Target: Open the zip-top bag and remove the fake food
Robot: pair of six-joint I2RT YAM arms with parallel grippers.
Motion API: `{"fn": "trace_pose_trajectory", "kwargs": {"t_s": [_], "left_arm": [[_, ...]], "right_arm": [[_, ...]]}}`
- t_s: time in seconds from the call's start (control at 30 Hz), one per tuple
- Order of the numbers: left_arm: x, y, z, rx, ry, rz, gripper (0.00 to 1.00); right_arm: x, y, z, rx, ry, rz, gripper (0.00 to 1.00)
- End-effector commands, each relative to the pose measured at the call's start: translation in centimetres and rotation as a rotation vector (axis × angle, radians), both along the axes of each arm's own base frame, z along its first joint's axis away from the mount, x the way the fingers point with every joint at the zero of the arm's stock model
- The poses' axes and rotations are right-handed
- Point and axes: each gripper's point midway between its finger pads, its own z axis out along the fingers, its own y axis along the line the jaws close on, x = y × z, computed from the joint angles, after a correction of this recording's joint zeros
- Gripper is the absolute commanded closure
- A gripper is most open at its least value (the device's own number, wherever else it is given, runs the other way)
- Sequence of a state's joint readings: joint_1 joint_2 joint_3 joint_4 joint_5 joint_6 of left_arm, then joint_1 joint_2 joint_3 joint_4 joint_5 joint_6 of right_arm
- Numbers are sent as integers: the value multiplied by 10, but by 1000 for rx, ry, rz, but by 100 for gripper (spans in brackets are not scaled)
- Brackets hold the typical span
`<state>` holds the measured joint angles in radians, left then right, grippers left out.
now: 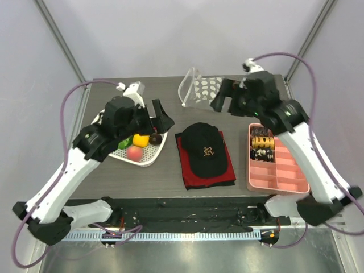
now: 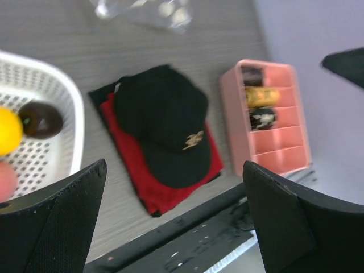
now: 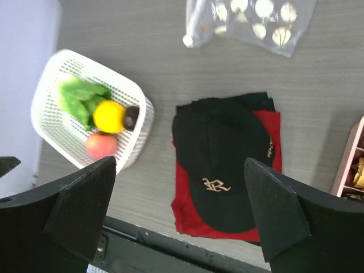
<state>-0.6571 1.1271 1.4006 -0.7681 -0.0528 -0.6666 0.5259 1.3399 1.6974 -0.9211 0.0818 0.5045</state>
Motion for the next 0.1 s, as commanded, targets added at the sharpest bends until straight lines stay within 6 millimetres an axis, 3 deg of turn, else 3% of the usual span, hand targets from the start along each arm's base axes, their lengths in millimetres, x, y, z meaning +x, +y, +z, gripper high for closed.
{"fn": "trace_pose_trajectory", "kwargs": {"t_s": [0.0,0.07], "left_arm": [[-9,2,78,-182,-189,18,0],[-17,9,100,-245,-242,27,0]], "right_arm": [[-32,-15,39,144,-128,-21,0],[-52,-25,55,203,-171,-33,0]]}}
